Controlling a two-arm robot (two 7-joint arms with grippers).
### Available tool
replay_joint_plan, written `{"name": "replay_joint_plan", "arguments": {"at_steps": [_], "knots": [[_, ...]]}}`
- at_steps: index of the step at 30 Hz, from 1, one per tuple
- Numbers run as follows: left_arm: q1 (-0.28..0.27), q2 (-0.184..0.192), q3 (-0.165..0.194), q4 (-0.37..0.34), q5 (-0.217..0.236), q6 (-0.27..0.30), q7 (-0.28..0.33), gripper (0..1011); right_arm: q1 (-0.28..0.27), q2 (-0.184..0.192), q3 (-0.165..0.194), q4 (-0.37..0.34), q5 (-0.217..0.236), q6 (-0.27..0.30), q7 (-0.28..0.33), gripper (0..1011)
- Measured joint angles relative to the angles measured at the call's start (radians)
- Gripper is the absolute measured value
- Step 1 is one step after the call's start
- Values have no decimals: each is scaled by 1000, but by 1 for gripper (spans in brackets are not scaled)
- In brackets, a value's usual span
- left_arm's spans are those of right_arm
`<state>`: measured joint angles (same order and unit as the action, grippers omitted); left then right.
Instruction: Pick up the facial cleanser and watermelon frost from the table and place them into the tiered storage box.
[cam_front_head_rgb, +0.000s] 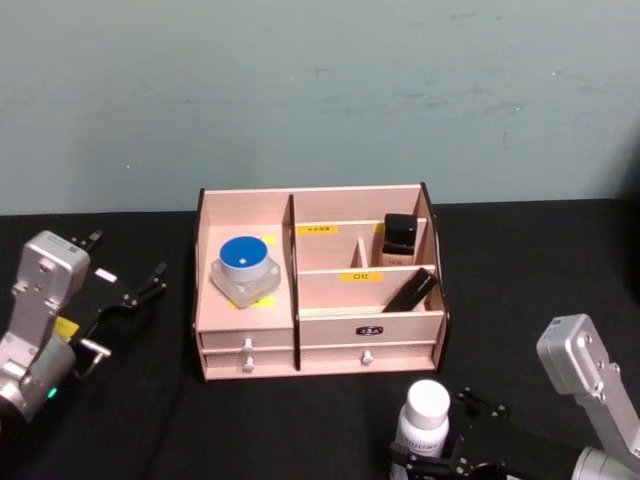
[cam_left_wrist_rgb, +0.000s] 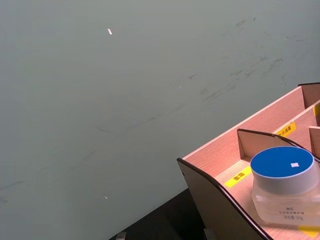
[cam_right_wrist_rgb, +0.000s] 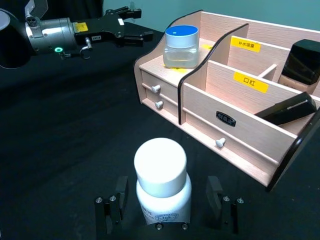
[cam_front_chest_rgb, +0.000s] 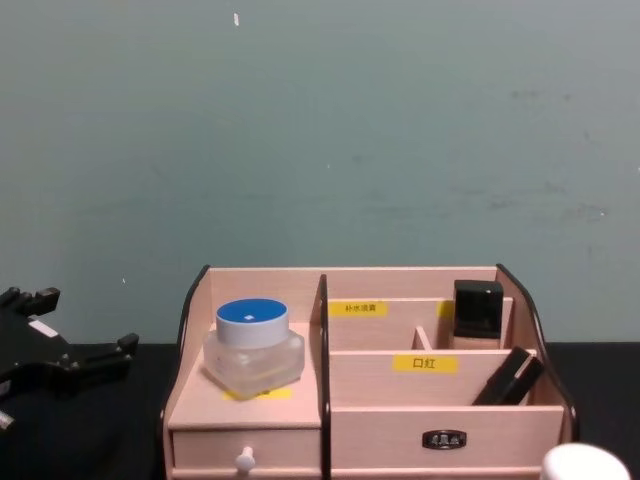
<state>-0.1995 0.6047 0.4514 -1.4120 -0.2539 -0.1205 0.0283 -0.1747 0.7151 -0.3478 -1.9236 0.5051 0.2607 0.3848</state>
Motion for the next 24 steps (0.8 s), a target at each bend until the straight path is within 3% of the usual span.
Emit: {"name": "replay_joint_plan", "arguments": {"at_steps": [17, 24], "knots": [[0, 0, 0, 0, 0, 0, 0, 1001, 20, -18, -10, 22, -12, 3, 1, 1003], [0, 0, 0, 0, 0, 0, 0, 1001, 19, -17, -9, 21, -11, 3, 1, 837]]}}
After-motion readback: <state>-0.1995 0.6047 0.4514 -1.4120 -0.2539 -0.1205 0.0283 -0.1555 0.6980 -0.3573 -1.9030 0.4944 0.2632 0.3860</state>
